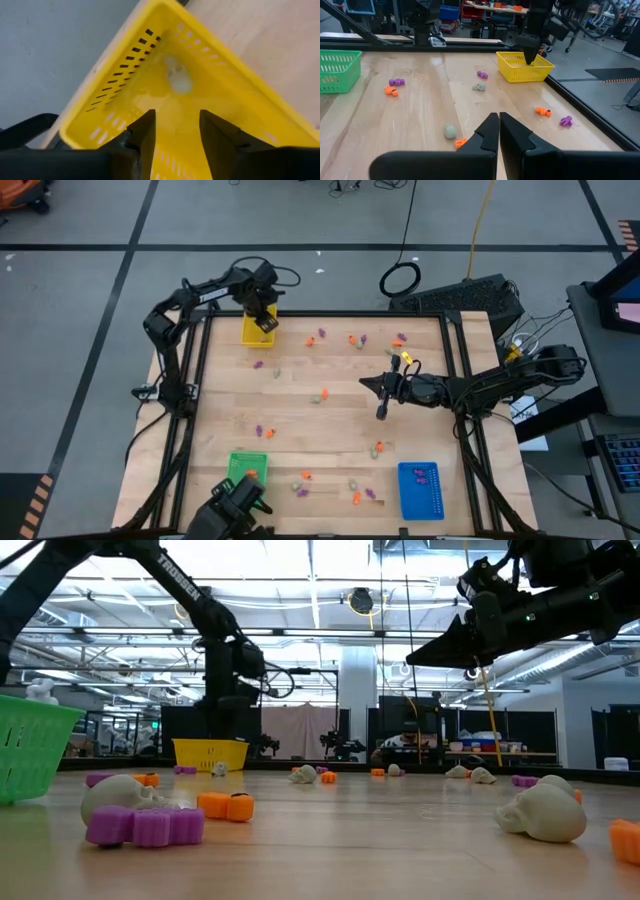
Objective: Sort Halloween decoration
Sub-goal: Put the purple skeleton toy into the blue bin
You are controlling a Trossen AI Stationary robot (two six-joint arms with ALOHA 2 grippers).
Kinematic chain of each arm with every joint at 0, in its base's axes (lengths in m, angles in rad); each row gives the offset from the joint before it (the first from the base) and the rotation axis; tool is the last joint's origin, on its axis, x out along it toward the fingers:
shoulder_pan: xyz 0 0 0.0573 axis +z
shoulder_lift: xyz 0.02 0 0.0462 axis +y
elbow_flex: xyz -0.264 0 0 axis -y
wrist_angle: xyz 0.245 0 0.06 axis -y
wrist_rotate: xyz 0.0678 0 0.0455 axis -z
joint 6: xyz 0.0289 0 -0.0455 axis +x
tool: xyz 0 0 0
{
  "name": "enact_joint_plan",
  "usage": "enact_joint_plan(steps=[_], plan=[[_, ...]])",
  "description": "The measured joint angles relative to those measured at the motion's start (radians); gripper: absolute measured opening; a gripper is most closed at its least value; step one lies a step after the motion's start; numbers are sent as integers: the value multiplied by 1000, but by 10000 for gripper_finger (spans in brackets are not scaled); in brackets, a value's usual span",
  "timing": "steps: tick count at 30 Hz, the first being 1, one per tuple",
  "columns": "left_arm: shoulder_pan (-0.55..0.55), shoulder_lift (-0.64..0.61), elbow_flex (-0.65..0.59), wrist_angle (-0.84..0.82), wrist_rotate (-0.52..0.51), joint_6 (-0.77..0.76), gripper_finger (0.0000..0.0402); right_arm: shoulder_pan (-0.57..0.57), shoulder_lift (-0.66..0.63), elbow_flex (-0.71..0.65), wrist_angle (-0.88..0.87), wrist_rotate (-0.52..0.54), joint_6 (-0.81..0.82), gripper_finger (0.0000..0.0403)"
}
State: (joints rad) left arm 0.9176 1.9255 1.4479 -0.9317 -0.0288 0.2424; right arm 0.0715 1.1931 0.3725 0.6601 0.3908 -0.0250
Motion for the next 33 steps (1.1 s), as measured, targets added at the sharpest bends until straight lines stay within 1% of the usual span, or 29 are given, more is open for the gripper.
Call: enact_joint_plan(steps=[3, 5, 8, 11, 13, 17, 21, 24, 27, 33], plan=[[-14, -33, 0, -4, 4, 0, 149, 0, 0, 0, 0, 0, 0, 0], [-24, -56, 0, 1, 32, -10, 142, 0, 0, 0, -1, 0, 0, 0], [-42, -83, -4, 11, 44, -42, 128, 0, 0, 0, -16, 11, -1, 0], [-64, -131, -62, 58, 45, -43, 112, 0, 0, 0, -28, 60, 2, 0], [-79, -170, -125, 120, 46, -46, 101, 0, 0, 0, -46, 84, 13, 0], [-115, -278, -284, 278, 47, -52, 83, -2, 0, 3, -69, 86, 37, 0], [-155, -406, -450, 462, 54, -54, 69, -17, 0, 52, -158, 91, 95, 0], [-191, -511, -570, 591, 61, -85, 63, -33, 0, 116, -292, 158, 159, 0], [-231, -613, -688, 732, 100, -129, 61, -68, 1, 189, -450, 215, 246, 0], [-333, -777, -900, 1000, 147, -239, 60, -177, 56, 337, -704, 195, 482, 6]])
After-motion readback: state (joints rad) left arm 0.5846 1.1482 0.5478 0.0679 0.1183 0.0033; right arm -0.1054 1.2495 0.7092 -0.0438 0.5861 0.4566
